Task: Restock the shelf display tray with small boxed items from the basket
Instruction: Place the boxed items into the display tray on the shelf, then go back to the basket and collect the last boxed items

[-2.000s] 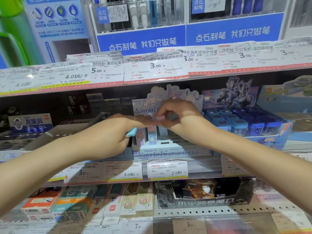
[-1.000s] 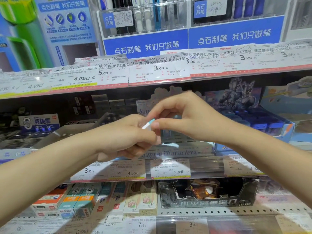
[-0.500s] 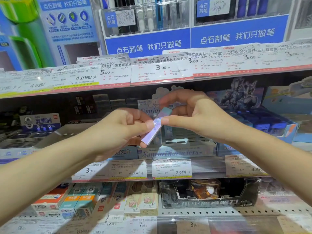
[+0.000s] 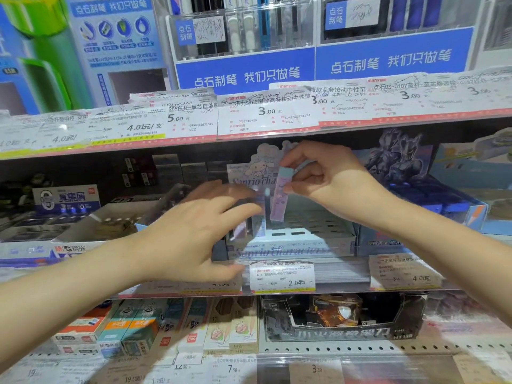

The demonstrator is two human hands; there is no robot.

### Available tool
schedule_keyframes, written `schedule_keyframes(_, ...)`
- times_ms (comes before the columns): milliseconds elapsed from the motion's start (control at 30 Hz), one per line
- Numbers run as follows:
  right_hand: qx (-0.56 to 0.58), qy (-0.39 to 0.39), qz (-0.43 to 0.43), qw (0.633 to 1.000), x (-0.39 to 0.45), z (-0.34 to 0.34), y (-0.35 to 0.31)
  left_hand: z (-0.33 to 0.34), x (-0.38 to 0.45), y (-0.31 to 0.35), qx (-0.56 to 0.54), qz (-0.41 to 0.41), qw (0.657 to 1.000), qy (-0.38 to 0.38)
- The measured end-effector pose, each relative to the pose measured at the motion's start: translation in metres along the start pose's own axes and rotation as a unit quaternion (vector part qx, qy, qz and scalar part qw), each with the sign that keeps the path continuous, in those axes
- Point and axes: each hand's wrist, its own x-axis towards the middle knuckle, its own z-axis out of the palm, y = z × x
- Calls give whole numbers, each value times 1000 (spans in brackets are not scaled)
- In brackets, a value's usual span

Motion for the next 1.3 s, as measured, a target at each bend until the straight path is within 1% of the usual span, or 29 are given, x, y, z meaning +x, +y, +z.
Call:
schedule_keyframes(67,-27,-4,-5,1000,-1,2,4,1,-1,-2,-10,-2,1000,-16)
schedule_keyframes(133,-53,-9,-8,999,-1,4,7,1,-3,-3,-17,2,1000,-16)
schedule_keyframes(200,-59,-15,-8,998,-2,6,10,2,-4,-3,-25,4,999,-23)
schedule_keyframes(300,-92,-40,-14,995,-5,9,13,6,-5,-2,-50,0,998,-28)
schedule_keyframes(433,-180,-65,-54,980,-9,12,15,8,-6,-1,-76,-3,997,-20)
schedule_keyframes(500,-206,-77,-68,973,-10,12,12,8,-5,-1,-89,-3,996,-18)
schedule_keyframes(733,-186,-111,-37,976,-6,10,5,12,-7,1,-95,-11,995,-6)
schedule_keyframes(867,-195,-112,-38,974,-10,7,5,11,-5,3,-99,-39,994,-7)
schedule_keyframes(933,-177,-92,-49,979,-19,9,2,10,-4,5,-98,-49,994,-3)
schedule_keyframes(1000,-158,-47,-91,982,-31,12,2,8,-4,11,-73,-60,995,18)
schedule_keyframes(1067,-143,-11,-134,981,-43,12,6,7,-5,22,-40,-71,995,54)
schedule_keyframes(1167,-104,10,-175,979,-63,11,9,6,-13,42,-15,-74,990,116)
schedule_keyframes(1233,-82,19,-166,982,-80,15,6,6,-25,58,-15,-68,989,128)
schedule_keyframes(1300,-53,6,-134,990,-97,23,3,7,-41,72,-13,-60,991,116)
